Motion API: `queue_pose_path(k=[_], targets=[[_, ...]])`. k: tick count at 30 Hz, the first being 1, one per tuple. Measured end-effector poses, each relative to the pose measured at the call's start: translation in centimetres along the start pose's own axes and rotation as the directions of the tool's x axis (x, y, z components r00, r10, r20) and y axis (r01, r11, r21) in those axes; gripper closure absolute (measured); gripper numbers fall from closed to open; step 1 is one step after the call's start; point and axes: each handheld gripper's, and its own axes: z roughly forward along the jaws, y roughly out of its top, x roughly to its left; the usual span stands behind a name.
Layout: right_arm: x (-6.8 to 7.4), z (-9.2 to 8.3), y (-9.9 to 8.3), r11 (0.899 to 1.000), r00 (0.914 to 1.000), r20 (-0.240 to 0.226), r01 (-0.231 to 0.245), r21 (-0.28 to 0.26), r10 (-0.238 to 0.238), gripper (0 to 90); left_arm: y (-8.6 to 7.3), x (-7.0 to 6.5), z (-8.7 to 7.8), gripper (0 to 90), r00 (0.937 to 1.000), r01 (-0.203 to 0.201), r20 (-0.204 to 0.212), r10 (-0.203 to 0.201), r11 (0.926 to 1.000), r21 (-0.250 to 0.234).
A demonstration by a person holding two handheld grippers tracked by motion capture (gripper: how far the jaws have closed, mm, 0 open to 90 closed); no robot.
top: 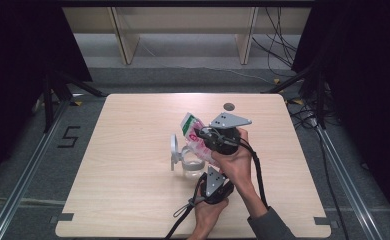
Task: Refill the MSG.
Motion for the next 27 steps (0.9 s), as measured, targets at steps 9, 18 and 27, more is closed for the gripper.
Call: queue_pose_path(k=[9, 18, 27], targets=[[0.11, -0.03, 0.07, 1.000, 1.0000, 0.008, 0.000, 0.003, 0.000, 89.9, 0.06, -0.06, 0.05, 78.0, 1.0000, 0.000, 0.004, 0.000, 1.0000, 0.000], [0.11, 0.00, 0.09, 1.000, 1.0000, 0.006, -0.005, 0.010, 0.005, 89.7, 0.11, -0.10, 0.07, 78.0, 1.0000, -0.002, 0.003, 0.002, 1.0000, 0.001], [0.13, 0.31, 0.21, 0.999, 0.9993, -0.004, 0.037, -0.006, -0.037, 89.5, 0.28, -0.18, 0.28, 78.1, 0.9999, 0.006, 0.015, -0.006, 1.0000, -0.007]])
